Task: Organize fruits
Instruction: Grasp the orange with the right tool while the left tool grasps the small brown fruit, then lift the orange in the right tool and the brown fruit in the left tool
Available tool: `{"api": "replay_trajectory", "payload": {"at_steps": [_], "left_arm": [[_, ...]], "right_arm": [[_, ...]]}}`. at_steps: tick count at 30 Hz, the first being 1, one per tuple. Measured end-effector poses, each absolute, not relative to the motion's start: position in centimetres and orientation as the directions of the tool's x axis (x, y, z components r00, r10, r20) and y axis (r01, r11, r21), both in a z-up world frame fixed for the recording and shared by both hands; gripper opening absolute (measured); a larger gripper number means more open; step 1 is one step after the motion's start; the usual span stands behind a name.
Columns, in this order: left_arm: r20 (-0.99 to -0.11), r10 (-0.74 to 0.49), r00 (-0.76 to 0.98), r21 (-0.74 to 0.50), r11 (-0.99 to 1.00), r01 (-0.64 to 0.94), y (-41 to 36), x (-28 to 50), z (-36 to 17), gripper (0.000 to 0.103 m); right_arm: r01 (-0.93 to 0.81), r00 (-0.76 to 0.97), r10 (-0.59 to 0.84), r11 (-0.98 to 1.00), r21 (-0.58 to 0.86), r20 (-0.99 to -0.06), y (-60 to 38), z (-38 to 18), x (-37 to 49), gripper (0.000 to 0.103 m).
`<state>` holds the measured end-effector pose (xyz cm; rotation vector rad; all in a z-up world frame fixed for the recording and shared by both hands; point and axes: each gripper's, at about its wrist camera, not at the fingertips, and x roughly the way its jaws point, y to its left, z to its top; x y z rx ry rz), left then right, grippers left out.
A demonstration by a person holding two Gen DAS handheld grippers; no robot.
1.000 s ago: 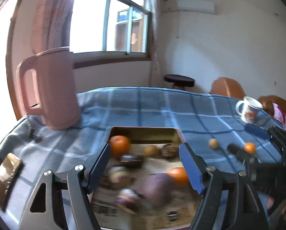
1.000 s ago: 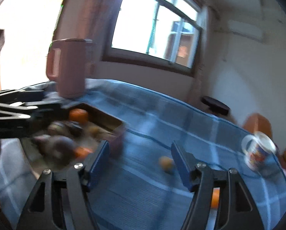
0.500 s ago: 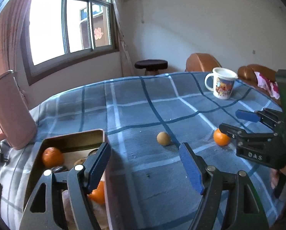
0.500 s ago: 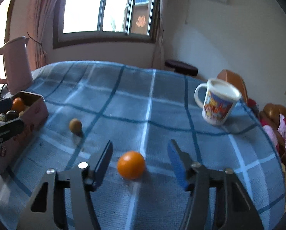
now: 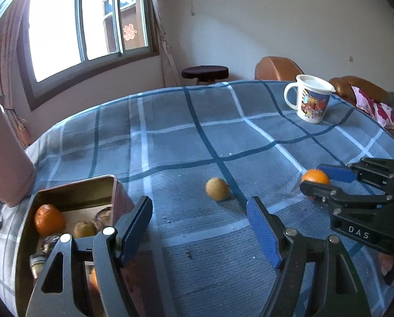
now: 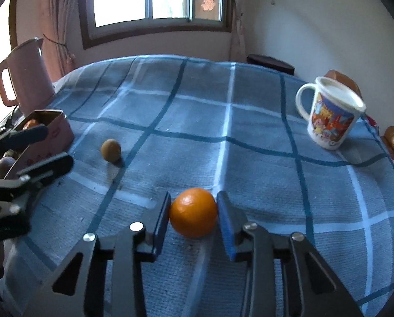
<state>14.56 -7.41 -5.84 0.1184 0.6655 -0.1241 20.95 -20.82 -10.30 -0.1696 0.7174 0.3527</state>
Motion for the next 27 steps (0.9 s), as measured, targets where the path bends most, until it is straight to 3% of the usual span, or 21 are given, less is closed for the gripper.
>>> {"api": "replay_trajectory", "payload": {"at_steps": [11,15,18,24,27], "left_arm": [[-0.708,-0.111,0.698,-0.015,0.990,0.143,-8.3,18.1,-7.4,0.073],[-0.730,-0.104,0.675,-0.031,0.992,0.120,-8.4,19.5,-8.0,0.057],[-0.740,-0.100,0.665,-0.025,0.992,0.122,-8.8,20.3,-8.5,0.055],[-0.759,-0.128,0.638,-0.049,0.989,0.139,-9.0,21.1,-8.9,0.028],[-0.753,-0.154,0.639,-0.067,0.985,0.158,-9.0,20.7,-8.7,0.028]], "right_arm": [[-0.299,0.740,0.225,0.954,-0.010,-0.633,-21.1,-8.7,21.9,0.038],[-0.284,0.741,0.225,0.959,0.008,-0.632,-21.1,-8.9,22.6,0.038],[-0.284,0.741,0.223,0.959,0.005,-0.633,-20.9,-9.3,22.6,0.038],[-0.304,0.737,0.235,0.953,0.000,-0.634,-20.6,-9.3,22.4,0.038],[-0.306,0.739,0.243,0.952,0.008,-0.628,-20.8,-9.3,22.3,0.038]]}}
